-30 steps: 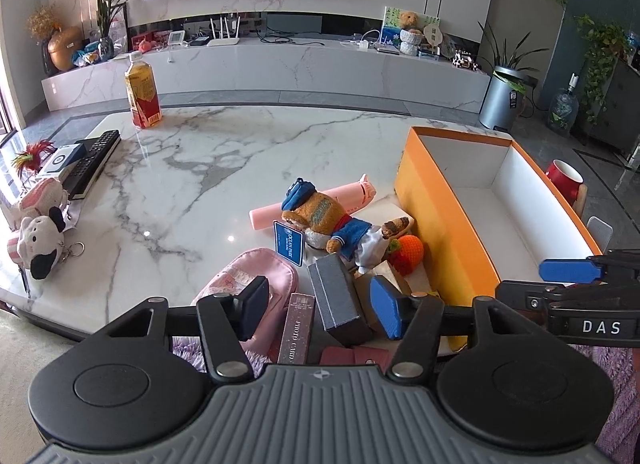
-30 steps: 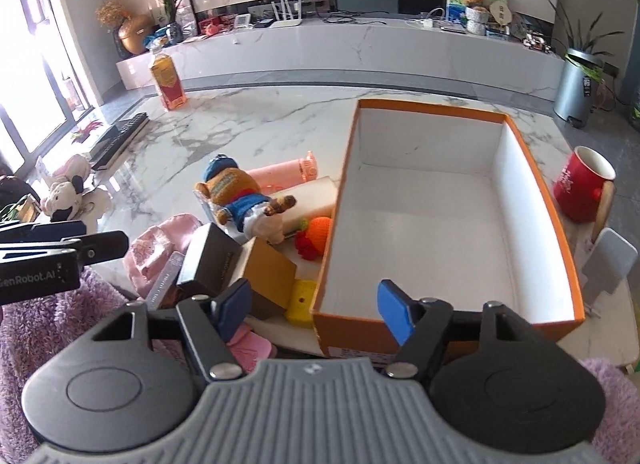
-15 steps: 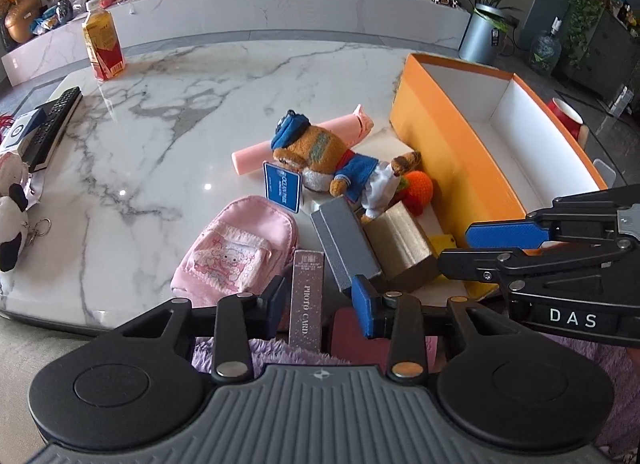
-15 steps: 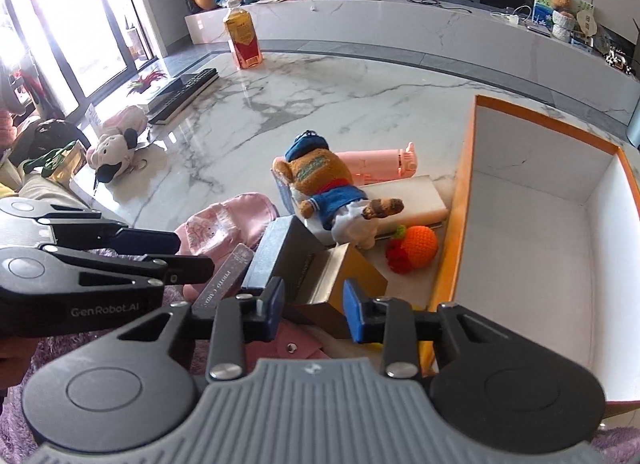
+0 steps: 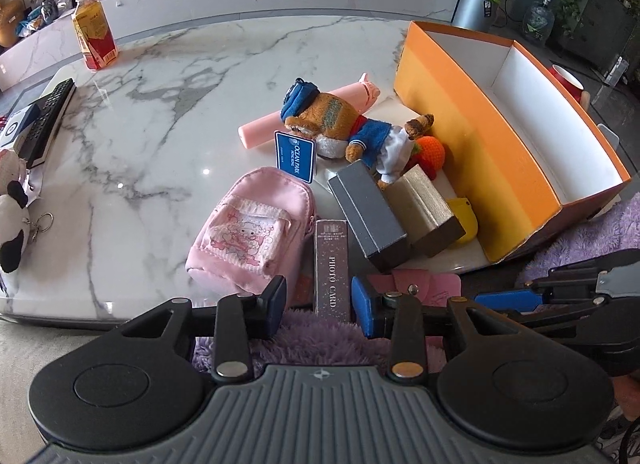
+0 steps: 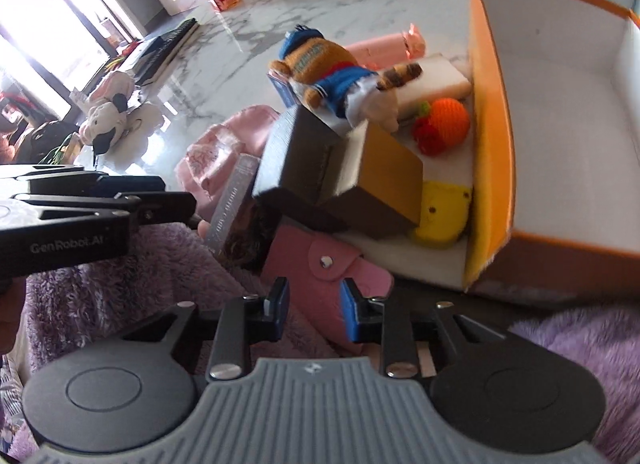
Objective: Organize objects
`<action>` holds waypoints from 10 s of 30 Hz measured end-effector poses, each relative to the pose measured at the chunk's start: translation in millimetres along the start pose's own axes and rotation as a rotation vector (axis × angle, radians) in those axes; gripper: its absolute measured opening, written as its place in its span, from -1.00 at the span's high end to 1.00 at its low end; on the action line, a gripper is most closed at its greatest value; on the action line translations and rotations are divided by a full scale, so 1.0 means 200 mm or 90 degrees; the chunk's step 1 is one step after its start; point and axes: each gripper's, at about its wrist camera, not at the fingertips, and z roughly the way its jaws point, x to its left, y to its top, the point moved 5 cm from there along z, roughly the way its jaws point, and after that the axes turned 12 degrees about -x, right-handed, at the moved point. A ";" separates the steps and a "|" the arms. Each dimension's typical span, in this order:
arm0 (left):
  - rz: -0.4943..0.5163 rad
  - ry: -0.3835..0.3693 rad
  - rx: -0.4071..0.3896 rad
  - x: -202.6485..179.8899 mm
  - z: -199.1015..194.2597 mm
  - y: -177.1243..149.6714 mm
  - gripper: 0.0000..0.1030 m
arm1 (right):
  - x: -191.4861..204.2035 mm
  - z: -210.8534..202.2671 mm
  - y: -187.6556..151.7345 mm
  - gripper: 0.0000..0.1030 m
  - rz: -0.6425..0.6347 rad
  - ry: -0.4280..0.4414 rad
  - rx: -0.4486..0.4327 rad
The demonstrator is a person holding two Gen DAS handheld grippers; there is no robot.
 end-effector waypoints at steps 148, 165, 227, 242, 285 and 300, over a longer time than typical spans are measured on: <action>-0.137 -0.177 0.078 -0.72 0.49 0.44 0.51 | -0.76 -0.38 0.31 0.71 -0.001 -0.045 -0.059; -0.130 -0.147 -0.010 -0.64 0.36 0.51 0.13 | -0.67 -0.30 0.31 0.73 -0.053 0.022 -0.026; -0.168 -0.150 0.088 -0.59 0.54 0.35 0.11 | -1.00 0.02 0.46 0.07 0.141 -0.122 0.061; -0.171 -0.153 0.094 -0.60 0.56 0.35 0.11 | -1.11 0.15 0.41 -0.22 0.248 -0.099 0.151; -0.201 -0.168 0.080 -0.53 0.52 0.34 0.25 | -0.86 -0.08 0.46 0.32 0.258 0.014 0.018; -0.189 -0.168 0.042 -0.52 0.46 0.36 0.25 | -0.84 -0.11 0.46 0.56 0.231 -0.010 -0.015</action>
